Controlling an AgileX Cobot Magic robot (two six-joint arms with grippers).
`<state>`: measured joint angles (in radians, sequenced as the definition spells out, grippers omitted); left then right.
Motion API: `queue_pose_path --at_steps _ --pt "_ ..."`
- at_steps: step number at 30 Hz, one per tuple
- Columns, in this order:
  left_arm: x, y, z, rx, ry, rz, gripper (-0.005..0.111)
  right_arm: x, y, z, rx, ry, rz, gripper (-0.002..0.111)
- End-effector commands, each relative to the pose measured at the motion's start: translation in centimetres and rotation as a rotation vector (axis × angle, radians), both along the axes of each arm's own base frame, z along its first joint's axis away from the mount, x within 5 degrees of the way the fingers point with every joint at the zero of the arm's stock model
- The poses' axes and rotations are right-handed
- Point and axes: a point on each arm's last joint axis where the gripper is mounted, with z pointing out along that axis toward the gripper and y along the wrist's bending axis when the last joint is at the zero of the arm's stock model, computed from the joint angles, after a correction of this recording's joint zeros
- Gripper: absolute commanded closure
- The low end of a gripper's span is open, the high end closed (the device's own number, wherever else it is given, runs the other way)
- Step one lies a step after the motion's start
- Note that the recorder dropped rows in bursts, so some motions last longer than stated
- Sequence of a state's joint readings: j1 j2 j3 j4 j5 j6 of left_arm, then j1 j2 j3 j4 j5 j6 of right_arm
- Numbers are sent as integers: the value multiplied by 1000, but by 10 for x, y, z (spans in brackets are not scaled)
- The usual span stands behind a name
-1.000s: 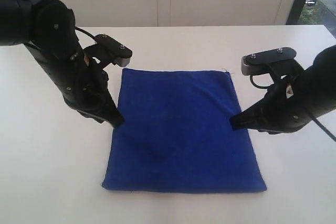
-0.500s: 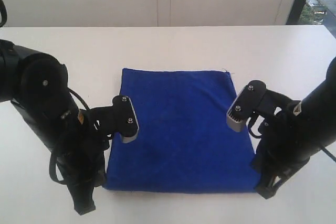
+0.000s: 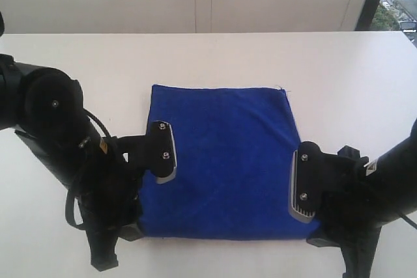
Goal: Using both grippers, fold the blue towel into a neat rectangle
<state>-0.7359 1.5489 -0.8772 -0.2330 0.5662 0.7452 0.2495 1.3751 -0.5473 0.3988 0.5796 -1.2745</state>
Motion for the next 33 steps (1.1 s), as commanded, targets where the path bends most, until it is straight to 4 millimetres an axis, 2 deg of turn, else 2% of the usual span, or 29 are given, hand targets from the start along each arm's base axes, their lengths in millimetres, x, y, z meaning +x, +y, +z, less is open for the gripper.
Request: queue_pose_path --at_steps 1,7,11,22,27,33 --pt "-7 -2 -3 -12 37 -69 69 1 -1 -4 -9 -22 14 70" --pt "-6 1 -17 1 3 -90 67 4 -1 -5 -12 -50 4 62" --pt "-5 2 -24 -9 -48 -93 61 7 -2 -10 -35 -49 14 62" --pt "-1 2 -41 24 -55 -95 61 13 -2 -29 -70 -8 18 62" --pt "0 2 -49 41 -47 -99 67 13 -2 -34 -74 13 19 63" --pt "1 2 -50 49 -47 -106 86 14 -2 -38 -79 34 20 83"
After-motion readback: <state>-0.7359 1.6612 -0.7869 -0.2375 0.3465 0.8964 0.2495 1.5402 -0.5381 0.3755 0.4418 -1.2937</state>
